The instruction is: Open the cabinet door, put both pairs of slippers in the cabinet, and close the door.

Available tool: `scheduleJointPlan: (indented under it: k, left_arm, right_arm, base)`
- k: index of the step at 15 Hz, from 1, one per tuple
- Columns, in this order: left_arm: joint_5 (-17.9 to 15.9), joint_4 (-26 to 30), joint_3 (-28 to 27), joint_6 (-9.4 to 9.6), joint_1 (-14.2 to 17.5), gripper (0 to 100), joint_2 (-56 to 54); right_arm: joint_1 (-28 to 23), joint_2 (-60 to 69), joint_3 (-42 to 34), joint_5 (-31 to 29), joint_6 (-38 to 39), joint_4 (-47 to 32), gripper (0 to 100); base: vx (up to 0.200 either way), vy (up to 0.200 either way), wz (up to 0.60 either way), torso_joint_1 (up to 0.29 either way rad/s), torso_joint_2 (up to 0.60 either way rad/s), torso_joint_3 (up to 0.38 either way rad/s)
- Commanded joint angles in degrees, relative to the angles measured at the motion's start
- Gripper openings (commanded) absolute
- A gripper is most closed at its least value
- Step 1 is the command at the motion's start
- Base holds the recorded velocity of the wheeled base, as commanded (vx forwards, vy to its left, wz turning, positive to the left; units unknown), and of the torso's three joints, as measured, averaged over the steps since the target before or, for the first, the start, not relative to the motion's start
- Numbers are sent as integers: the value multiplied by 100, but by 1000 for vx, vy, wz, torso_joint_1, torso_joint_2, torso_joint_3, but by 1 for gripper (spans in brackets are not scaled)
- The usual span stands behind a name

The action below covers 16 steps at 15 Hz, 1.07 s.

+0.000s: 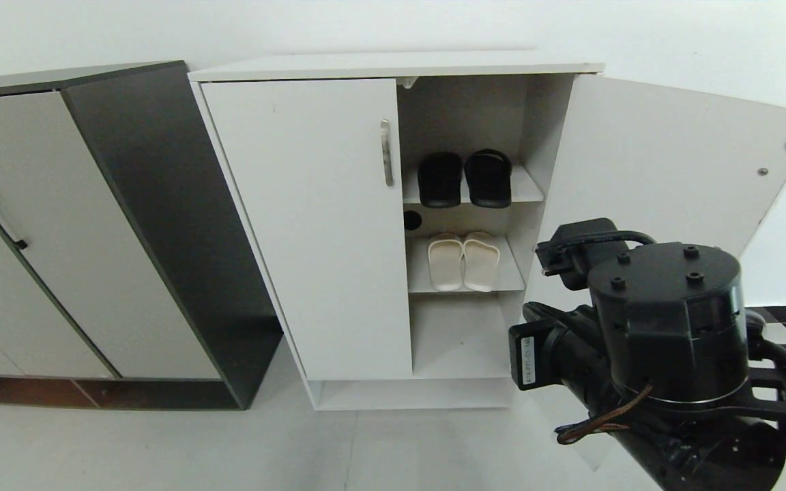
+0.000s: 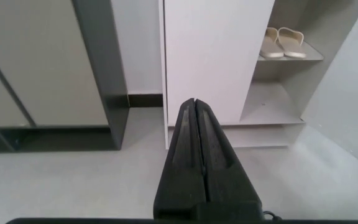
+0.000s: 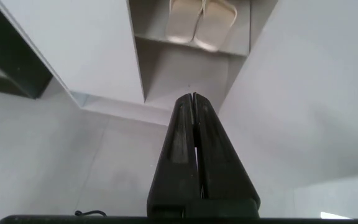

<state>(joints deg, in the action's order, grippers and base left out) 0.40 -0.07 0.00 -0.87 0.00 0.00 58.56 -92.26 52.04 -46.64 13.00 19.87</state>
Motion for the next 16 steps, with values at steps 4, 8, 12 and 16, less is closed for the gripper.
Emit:
scheduleJointPlan:
  k: [4, 8, 12, 16]
  left_arm:
    - [4, -1, 0, 7, 0, 0, 0]
    - [4, -1, 0, -1, 0, 0, 0]
    - [4, -1, 0, -1, 0, 0, 0]
    - [4, -1, 0, -1, 0, 0, 9]
  right_arm:
    - [-20, -29, -10, 15, 1, -1, 0]
    - [-38, -38, -10, 23, 1, -1, 0]
    - [-38, -55, -36, 23, 1, -1, 0]
    - [-56, -55, -36, 23, 1, -1, 0]
  base:
    - [0, 0, 0, 0, 0, 0]
    - [0, 0, 0, 0, 0, 0]
    - [0, 0, 0, 0, 0, 0]
    - [0, 0, 0, 0, 0, 0]
